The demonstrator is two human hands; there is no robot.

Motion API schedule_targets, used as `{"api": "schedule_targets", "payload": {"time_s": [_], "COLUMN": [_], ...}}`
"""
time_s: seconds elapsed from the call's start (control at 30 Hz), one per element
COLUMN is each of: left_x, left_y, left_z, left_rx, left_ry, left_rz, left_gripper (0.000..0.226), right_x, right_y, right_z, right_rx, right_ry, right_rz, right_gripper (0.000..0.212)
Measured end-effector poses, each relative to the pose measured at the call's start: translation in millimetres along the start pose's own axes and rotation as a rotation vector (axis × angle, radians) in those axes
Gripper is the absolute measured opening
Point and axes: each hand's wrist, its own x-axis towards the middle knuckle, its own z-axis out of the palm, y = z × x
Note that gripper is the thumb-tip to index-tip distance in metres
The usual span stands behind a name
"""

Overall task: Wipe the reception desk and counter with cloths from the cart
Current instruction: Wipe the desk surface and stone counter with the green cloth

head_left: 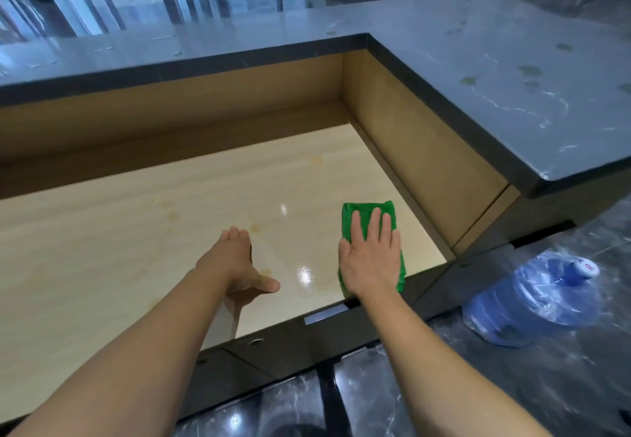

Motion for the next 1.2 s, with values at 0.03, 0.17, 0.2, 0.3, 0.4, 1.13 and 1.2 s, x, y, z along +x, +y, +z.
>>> {"api": "schedule_targets", "payload": {"time_s": [0.03, 0.17, 0.2, 0.3, 0.4, 1.13, 1.2], "left_x": [0.7, 3.7, 3.6, 2.4, 2.2, -5.0, -6.3], "left_y": [-1.5, -9.8, -11.9, -13.5, -14.0, -31.3, -28.5], "left_z": [-1.4, -5.4, -5.6, -6.2, -6.8, 2.1, 0.2], "left_rx": [0.006, 0.054, 0.065, 0.091, 0.091, -0.006, 0.021], "left_ry": [-0.012, -0.070, -0.078, -0.097, -0.089, 0.050, 0.049], "left_rz": [0.007, 0.045, 0.056, 0.085, 0.094, 0.086, 0.103], "left_gripper": [0.118, 0.122, 0.125, 0.133, 0.132, 0.151, 0.145], "right_x": [-9.1, -34.3, -34.8, -25.1, -9.4, 33.5, 44.4], "right_y": [-19.4, -80.4, -84.3, -64.1, -22.1, -116.9, -92.1], "right_z": [1.5, 10.9, 11.1, 8.2, 4.5, 3.8, 0.3], "right_rx": [0.008, 0.020, 0.012, -0.013, -0.022, -0.001, 0.013], "right_ry": [0.000, -0.049, -0.062, -0.078, -0.057, -0.087, -0.071], "right_rz": [-0.030, -0.220, -0.257, -0.364, -0.307, -0.390, -0.302], "right_gripper": [0.061, 0.060, 0.060, 0.059, 0.059, 0.057, 0.057]}}
